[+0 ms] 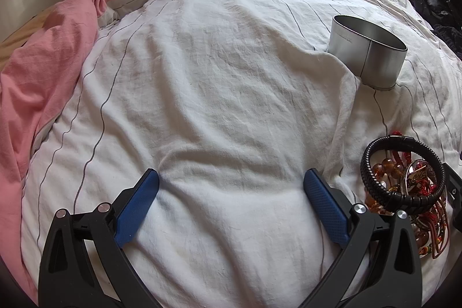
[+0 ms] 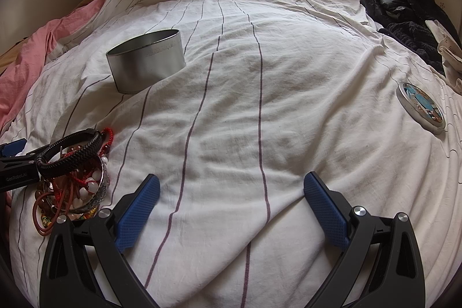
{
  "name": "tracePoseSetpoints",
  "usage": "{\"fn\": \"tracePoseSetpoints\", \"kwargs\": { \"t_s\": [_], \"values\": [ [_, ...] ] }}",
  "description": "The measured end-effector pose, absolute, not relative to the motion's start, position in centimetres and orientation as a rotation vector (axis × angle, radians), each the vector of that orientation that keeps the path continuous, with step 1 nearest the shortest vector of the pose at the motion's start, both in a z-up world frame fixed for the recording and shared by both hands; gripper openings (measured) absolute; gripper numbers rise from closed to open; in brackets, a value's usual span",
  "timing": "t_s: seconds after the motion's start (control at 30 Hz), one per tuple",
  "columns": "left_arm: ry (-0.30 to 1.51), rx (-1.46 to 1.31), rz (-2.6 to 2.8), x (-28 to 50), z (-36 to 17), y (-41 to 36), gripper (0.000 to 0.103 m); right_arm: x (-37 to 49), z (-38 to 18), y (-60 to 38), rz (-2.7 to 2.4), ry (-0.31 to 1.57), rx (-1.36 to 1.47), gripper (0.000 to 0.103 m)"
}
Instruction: Organize jewelry
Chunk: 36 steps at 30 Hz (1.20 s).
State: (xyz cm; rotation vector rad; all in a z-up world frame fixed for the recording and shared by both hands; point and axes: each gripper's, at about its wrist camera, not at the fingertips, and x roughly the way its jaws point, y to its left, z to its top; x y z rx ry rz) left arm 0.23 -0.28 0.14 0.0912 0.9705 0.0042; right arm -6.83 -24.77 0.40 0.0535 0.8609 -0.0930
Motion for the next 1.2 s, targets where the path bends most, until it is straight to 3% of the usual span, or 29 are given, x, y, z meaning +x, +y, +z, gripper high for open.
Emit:
{"fn": "tracePoseSetpoints", "kwargs": {
  "t_s": [1.2],
  "values": [
    [0.931, 0.077, -0.004, -0.8, 2.0, 0.4, 0.097, -6.6, 0.0, -24.7, -0.096, 0.899, 0.04, 0.096]
  ]
}}
